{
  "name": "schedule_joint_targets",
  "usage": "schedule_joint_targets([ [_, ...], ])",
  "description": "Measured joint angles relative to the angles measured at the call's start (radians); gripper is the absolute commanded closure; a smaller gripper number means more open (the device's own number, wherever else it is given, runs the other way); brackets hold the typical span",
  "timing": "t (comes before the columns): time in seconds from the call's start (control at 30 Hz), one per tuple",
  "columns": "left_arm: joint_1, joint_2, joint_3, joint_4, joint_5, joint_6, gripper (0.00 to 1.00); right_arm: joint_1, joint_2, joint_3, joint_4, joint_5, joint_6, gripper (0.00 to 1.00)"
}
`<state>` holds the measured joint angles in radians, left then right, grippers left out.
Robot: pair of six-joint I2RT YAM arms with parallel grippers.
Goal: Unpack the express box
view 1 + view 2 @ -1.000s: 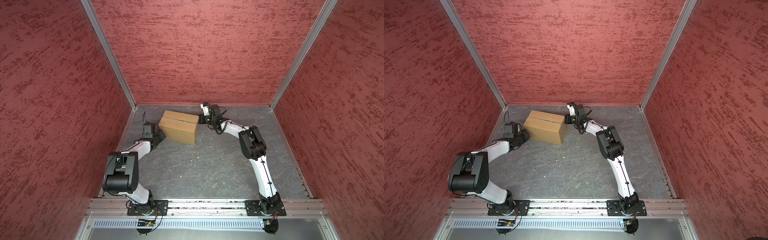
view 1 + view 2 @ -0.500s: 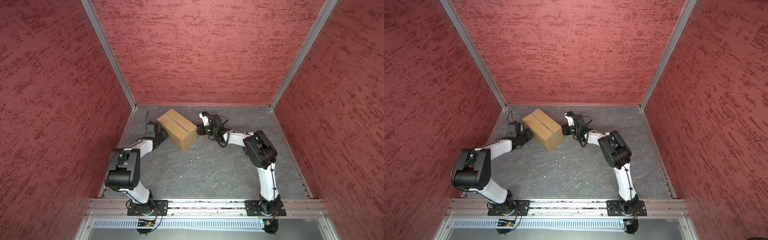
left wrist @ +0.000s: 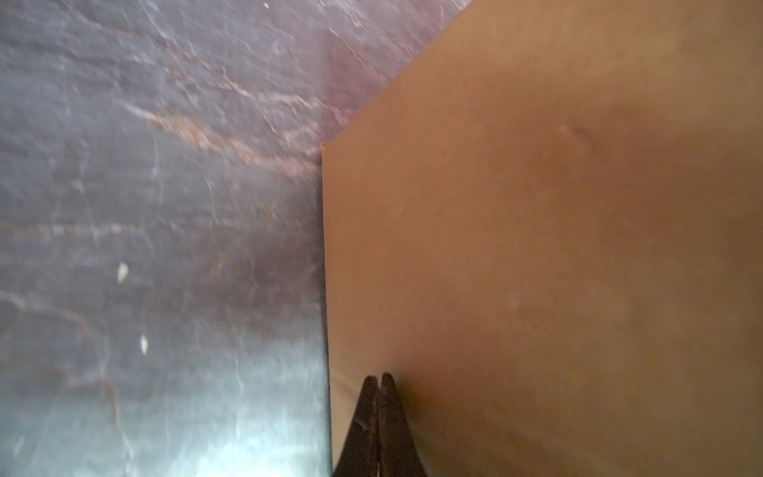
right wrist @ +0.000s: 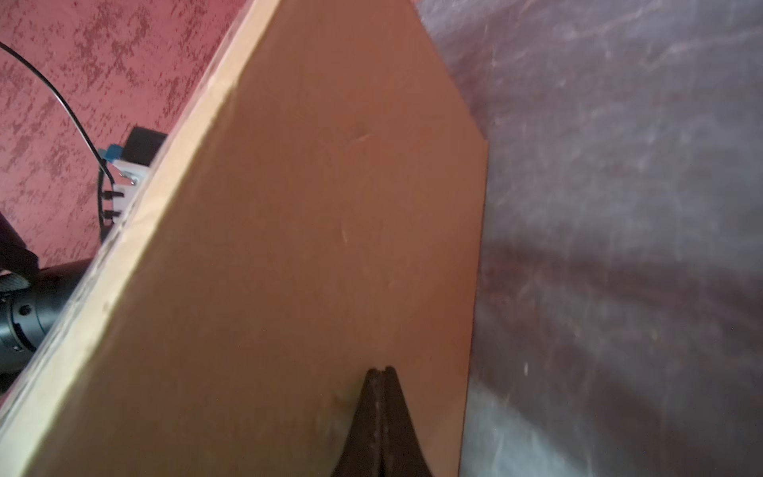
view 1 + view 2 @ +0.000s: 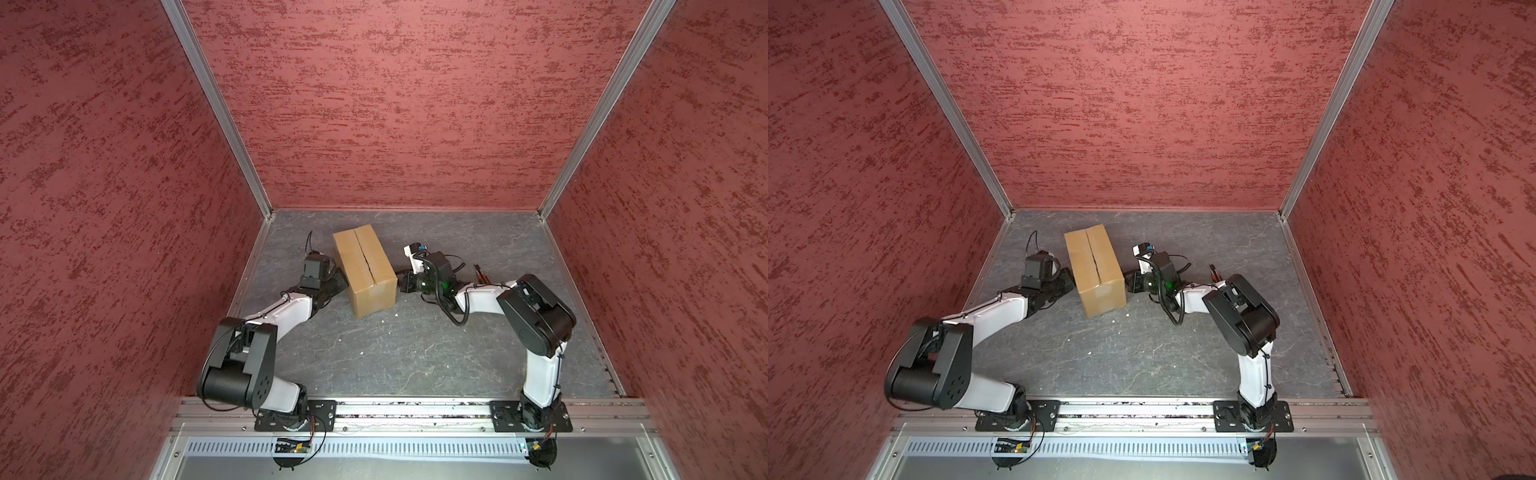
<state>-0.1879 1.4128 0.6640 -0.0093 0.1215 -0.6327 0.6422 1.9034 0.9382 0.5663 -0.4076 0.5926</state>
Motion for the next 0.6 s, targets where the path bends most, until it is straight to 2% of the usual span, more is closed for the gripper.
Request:
schedule_joint_targets([
  [0.33,-0.160,-0.277,-0.171,-0.111,-0.061,-0.062,0.95,0.095,-0.205,-0.240,0.013,0.130,0.025,0.94],
  [0.6,-0.263,-0.419,-0.244,-0.198,-0.057,-0.106,0.94,0.133,-0.364,-0.361,-0.008,0.201,0.044,0.92],
])
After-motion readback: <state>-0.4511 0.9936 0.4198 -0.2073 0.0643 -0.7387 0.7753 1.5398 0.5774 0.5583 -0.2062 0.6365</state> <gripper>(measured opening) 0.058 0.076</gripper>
